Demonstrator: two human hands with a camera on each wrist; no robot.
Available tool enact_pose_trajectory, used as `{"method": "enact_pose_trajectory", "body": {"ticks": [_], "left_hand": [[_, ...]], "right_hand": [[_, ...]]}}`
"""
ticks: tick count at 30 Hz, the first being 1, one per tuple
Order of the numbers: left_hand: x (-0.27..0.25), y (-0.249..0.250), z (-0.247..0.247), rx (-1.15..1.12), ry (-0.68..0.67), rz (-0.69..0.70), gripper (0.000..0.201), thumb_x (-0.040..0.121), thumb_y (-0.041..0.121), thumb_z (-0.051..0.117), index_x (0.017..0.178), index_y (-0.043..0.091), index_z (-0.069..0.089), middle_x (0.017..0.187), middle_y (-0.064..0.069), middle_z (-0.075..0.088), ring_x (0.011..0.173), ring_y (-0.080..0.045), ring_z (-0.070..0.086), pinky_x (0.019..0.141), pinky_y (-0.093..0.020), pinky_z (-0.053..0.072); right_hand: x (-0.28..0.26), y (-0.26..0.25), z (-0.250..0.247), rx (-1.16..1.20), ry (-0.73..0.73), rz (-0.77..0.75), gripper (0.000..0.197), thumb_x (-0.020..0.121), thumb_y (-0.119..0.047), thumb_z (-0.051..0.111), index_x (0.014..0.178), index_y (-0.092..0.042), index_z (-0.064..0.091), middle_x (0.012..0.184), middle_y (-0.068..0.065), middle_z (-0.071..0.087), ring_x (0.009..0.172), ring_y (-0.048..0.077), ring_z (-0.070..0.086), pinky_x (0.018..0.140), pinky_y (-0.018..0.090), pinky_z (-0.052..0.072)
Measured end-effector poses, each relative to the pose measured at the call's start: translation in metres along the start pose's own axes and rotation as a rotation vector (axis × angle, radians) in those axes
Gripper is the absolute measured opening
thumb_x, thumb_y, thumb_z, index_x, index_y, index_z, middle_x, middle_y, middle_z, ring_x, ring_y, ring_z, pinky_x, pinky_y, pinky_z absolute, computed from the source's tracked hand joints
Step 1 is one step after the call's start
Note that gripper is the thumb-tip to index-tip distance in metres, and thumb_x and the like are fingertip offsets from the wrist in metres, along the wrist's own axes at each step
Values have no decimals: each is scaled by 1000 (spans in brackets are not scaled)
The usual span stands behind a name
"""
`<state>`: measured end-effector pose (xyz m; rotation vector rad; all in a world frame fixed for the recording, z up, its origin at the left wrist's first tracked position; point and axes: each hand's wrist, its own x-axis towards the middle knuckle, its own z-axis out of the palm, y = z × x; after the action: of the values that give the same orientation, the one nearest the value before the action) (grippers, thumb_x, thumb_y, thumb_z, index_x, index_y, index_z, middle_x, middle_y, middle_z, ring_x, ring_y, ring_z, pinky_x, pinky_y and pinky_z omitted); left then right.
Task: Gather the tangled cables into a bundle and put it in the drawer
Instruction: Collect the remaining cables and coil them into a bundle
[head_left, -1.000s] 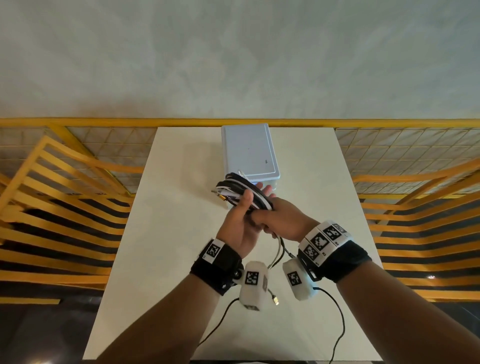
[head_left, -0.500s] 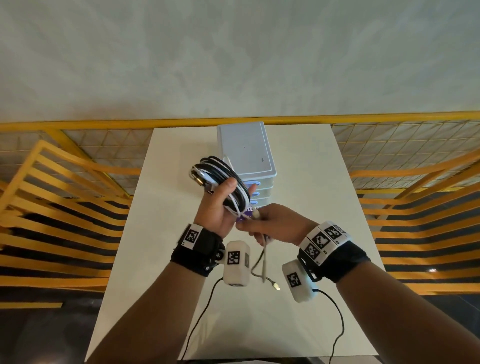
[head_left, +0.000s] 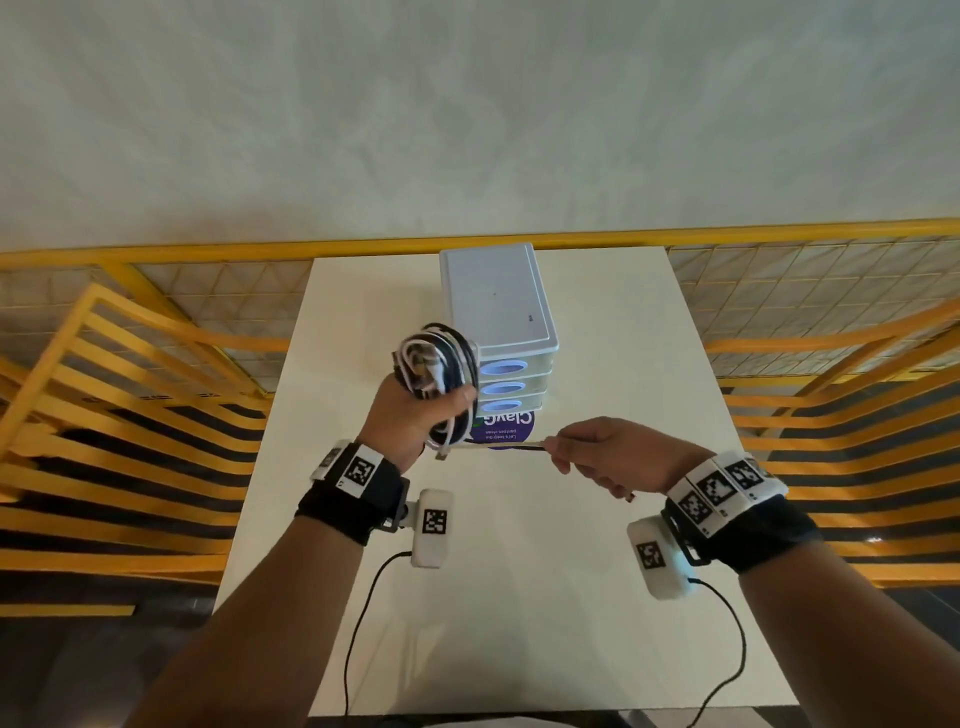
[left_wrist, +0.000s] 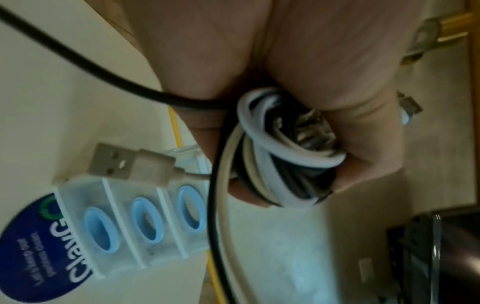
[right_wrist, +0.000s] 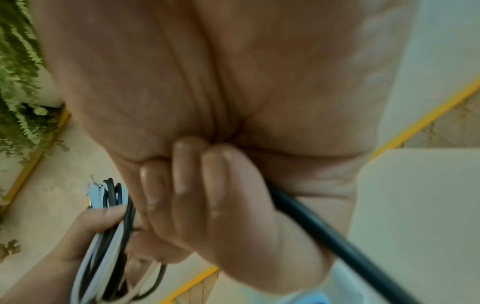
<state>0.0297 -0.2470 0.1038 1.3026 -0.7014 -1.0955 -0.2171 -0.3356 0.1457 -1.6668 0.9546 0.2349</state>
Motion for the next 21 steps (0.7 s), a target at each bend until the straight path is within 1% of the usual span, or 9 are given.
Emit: {"method": "enact_pose_trajectory", "body": {"ticks": [2, 5, 8, 10, 12, 14, 16, 19, 21], "left_hand": [[-2, -4, 3, 210, -43, 1, 34, 56, 32, 91, 88, 30, 81, 95, 2, 80, 93, -16, 75, 87, -37, 57], [-6, -5, 15, 470, -174, 47, 22, 72, 16, 91, 84, 28, 77, 83, 9, 79, 81, -4, 74, 78, -25, 53], [-11, -6, 28, 555, -293, 97, 24, 76, 12, 88, 85, 30, 76, 80, 11, 77, 79, -2, 72, 75, -16, 51], [-12, -6, 30, 550, -329, 57, 27, 77, 15, 87, 93, 33, 75, 87, 11, 78, 86, -3, 72, 80, -20, 52], [-12, -5, 29, 516, -369, -12, 29, 75, 22, 89, 98, 36, 76, 94, 8, 78, 94, -9, 73, 89, -30, 56], [-15, -3, 32, 483, -447, -53, 33, 75, 26, 91, 104, 30, 76, 101, 1, 78, 100, -19, 73, 98, -40, 56], [-20, -6, 37, 430, -483, -78, 34, 75, 26, 90, 106, 23, 76, 106, -4, 78, 104, -26, 73, 102, -47, 54], [-23, -16, 43, 369, -392, -66, 36, 74, 30, 89, 105, 19, 76, 106, -8, 77, 105, -29, 72, 102, -54, 53], [-23, -20, 44, 345, -305, -53, 34, 72, 29, 88, 102, 17, 77, 101, -9, 78, 100, -28, 73, 97, -52, 56]], "right_hand": [[-4, -10, -7, -80, 26, -5, 39, 103, -44, 50, 76, -19, 62, 55, -13, 40, 47, 9, 34, 47, 21, 32], [-8, -31, -11, -257, 79, -25, 39, 103, -46, 49, 75, -23, 66, 65, -7, 46, 49, 3, 42, 53, 17, 34], [-10, -52, -11, -401, 71, -32, 39, 102, -41, 49, 79, -19, 71, 72, -3, 53, 69, 10, 52, 64, 23, 39], [-11, -61, -11, -444, 43, -21, 36, 101, -37, 51, 79, -17, 72, 73, -2, 55, 72, 13, 52, 66, 24, 40], [-10, -64, -12, -434, 20, 9, 32, 99, -33, 54, 76, -17, 70, 69, -4, 52, 62, 7, 50, 58, 18, 38], [-8, -66, -14, -398, -5, 61, 27, 96, -29, 56, 74, -16, 68, 65, -4, 47, 52, 10, 43, 48, 17, 33], [-6, -67, -16, -359, -34, 102, 24, 92, -26, 57, 74, -14, 65, 62, -2, 43, 52, 15, 37, 47, 23, 31], [-5, -69, -18, -199, -78, 127, 21, 91, -23, 55, 75, -10, 60, 54, -4, 35, 48, 15, 27, 47, 26, 23], [-4, -69, -19, -89, -106, 118, 21, 89, -24, 53, 76, -10, 61, 54, -4, 30, 49, 15, 22, 48, 27, 17]]}}
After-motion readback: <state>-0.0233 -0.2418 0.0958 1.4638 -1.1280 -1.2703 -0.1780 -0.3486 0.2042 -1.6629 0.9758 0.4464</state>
